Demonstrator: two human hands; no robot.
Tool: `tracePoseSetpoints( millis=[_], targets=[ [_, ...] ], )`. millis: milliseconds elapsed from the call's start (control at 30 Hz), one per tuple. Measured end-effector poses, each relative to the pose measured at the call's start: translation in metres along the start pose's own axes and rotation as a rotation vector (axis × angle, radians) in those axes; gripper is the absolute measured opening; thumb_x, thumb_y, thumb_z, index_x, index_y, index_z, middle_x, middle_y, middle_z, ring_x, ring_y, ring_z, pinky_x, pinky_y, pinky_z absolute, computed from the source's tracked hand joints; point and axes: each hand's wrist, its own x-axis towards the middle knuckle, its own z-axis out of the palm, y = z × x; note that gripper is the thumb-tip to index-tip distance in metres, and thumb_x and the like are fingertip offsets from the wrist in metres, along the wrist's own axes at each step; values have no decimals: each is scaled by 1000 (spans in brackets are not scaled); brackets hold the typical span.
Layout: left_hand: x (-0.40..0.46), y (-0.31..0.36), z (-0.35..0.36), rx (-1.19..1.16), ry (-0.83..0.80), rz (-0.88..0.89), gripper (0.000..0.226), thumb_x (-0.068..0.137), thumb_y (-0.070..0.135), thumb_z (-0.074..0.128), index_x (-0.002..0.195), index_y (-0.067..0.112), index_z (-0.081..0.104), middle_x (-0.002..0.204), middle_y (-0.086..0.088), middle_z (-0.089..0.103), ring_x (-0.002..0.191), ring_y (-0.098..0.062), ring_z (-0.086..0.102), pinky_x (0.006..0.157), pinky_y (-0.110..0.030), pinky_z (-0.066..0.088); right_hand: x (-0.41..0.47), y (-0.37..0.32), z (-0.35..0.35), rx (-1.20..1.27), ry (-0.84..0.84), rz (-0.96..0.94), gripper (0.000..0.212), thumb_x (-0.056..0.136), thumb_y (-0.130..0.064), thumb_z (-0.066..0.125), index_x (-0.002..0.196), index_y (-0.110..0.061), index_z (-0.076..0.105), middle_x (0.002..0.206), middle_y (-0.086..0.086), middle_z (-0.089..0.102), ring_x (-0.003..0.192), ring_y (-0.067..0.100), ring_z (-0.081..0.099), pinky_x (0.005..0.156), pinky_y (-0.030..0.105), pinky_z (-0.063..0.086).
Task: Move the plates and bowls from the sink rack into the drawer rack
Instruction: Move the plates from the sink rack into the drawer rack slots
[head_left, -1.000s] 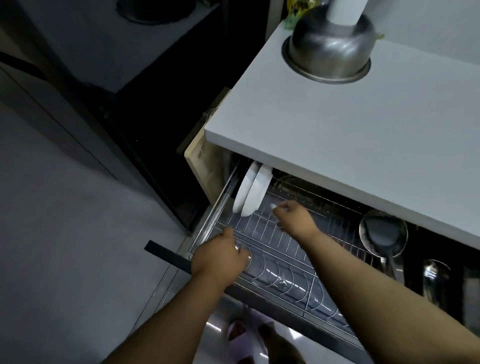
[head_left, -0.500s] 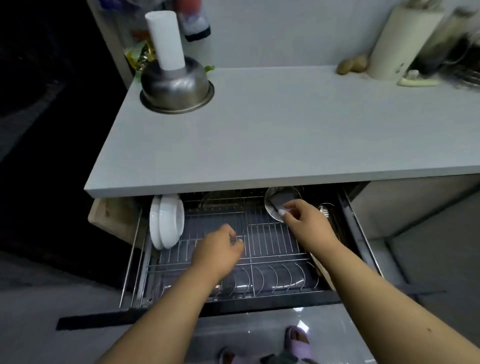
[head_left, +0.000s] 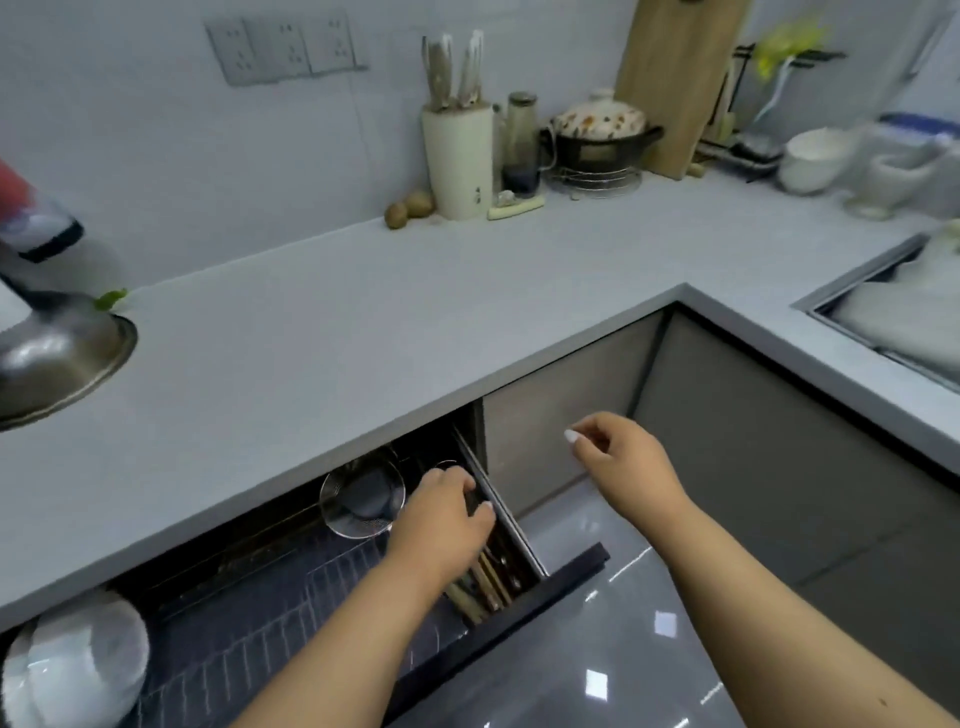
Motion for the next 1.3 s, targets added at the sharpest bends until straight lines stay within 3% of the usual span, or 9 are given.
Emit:
tracePoseSetpoints(
  millis=[167, 267, 400, 600, 800, 933, 1067, 1167, 1300],
  targets=[
    [46, 111, 57, 37, 4, 201, 58, 89, 45, 54, 139, 19, 40, 145, -3, 32, 133, -21, 32, 110, -29, 27, 31, 76, -96, -16, 131, 77, 16, 92, -35, 56, 89, -21, 64, 90, -3, 64, 84, 14, 59, 70, 28, 42],
    [67, 172, 90, 79, -18, 278, 66, 90, 51, 50, 146, 23, 29, 156, -4, 17, 143, -22, 13, 119, -39, 10, 44, 115, -151, -29, 214, 119, 15, 91, -35, 56, 88, -22, 63, 89, -4, 63, 82, 12, 57, 69, 25, 39],
    [86, 244, 126, 142, -89, 379, 76, 90, 58, 43, 151, 27, 11, 161, -2, -2, 147, -19, -9, 118, -45, -9, 50, 155, -212, -1, 353, 211, 18, 92, -35, 55, 89, -20, 64, 85, -5, 63, 79, 12, 56, 65, 27, 41],
    [122, 317, 159, 235, -161, 526, 88, 87, 68, 35, 151, 27, -9, 159, -1, -18, 143, -17, -26, 115, -50, -16, 57, 204, -268, 78, 503, 336, 18, 92, -35, 54, 91, -19, 63, 86, -7, 63, 84, 14, 58, 71, 30, 42],
    [169, 380, 195, 271, -259, 610, 94, 85, 72, 34, 150, 28, -17, 158, -2, -22, 142, -19, -28, 113, -54, -17, 96, 240, -320, 32, 622, 397, 19, 92, -36, 54, 90, -19, 62, 87, -3, 63, 80, 15, 57, 62, 28, 40],
    [209, 419, 215, 262, -304, 680, 93, 85, 73, 34, 149, 28, -17, 158, -5, -21, 143, -21, -27, 113, -54, -17, 144, 268, -351, -34, 657, 419, 26, 90, -37, 58, 106, -17, 65, 101, -2, 66, 92, 15, 59, 74, 28, 44],
    [246, 451, 225, 258, -333, 684, 93, 86, 72, 33, 149, 26, -18, 158, -6, -21, 144, -22, -25, 115, -53, -14, 195, 294, -373, -169, 621, 444, 39, 85, -38, 63, 118, -18, 63, 119, 0, 63, 112, 20, 54, 91, 33, 45],
    [271, 465, 233, 260, -352, 690, 94, 86, 72, 34, 149, 25, -17, 159, -5, -19, 144, -21, -23, 114, -52, -15, 225, 311, -379, -265, 459, 514, 44, 83, -48, 61, 120, -26, 61, 125, -2, 60, 121, 22, 49, 100, 40, 42],
    [293, 478, 243, 233, -362, 700, 93, 87, 68, 37, 150, 24, -15, 160, -4, -15, 145, -21, -19, 114, -51, -14, 241, 320, -385, -306, 222, 580, 29, 88, -50, 56, 105, -30, 67, 112, -5, 67, 113, 18, 53, 102, 38, 34]
  ],
)
